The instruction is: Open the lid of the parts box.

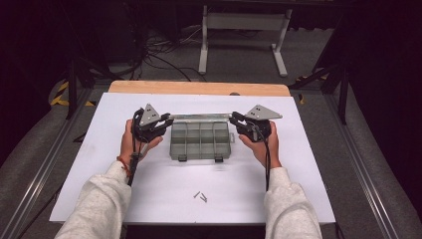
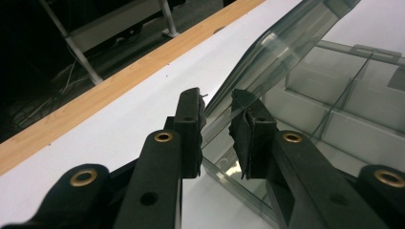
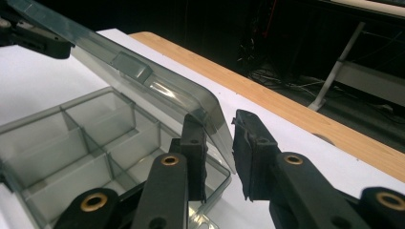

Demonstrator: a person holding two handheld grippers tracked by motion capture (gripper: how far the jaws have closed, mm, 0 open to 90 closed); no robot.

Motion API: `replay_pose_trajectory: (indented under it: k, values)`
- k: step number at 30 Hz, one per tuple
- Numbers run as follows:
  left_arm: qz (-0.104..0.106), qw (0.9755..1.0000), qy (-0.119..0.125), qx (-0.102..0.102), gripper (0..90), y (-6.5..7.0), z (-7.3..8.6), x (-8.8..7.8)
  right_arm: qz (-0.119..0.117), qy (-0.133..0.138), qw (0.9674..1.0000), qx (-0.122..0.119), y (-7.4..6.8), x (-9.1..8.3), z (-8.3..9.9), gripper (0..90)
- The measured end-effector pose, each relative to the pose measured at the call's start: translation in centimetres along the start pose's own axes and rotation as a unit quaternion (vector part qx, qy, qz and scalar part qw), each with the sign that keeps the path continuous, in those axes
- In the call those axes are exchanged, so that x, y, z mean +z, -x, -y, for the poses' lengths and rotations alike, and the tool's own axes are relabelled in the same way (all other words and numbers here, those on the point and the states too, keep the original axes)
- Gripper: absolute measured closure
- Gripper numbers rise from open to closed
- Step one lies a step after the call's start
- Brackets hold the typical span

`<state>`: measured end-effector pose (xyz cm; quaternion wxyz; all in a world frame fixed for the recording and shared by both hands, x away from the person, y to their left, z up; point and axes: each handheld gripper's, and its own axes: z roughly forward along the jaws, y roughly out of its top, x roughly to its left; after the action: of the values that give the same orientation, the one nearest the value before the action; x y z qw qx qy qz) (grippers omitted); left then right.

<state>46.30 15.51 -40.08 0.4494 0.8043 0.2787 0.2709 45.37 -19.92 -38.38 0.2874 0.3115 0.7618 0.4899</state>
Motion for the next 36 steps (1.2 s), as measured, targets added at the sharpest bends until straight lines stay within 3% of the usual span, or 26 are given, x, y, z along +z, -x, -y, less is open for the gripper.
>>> replay_pose_trajectory:
  k: [2,3,8,18,28,33,36]
  values:
    - [-0.001,1.0000,0.002,-0.004,73.1,-0.1,0.0,0.2,0.004,0.006,1.0000,-0.001,0.1,0.2,0.0,76.0]
    - [-0.011,0.9999,-0.003,-0.005,72.5,-0.1,0.1,0.4,0.006,0.012,0.9999,0.001,0.1,0.3,0.1,76.7]
    - [-0.011,0.9996,-0.001,-0.027,74.3,-0.4,0.4,1.0,0.016,0.025,0.9995,0.008,0.1,0.8,0.4,77.7]
    - [-0.004,0.9986,0.005,-0.053,80.0,-1.2,0.5,1.6,0.022,-0.007,0.9996,0.014,0.5,2.5,1.5,81.2]
    - [-0.001,0.9982,0.002,-0.060,80.9,-1.8,0.4,2.3,0.018,-0.007,0.9995,0.025,0.6,2.5,1.6,81.4]
    - [-0.006,0.9985,-0.009,-0.054,80.5,-1.8,0.5,2.9,0.020,-0.010,0.9993,0.030,0.8,2.8,1.5,81.1]
    - [0.000,0.9975,-0.008,-0.070,79.6,-2.0,0.8,3.2,0.015,-0.012,0.9989,0.043,1.1,3.2,1.6,80.6]
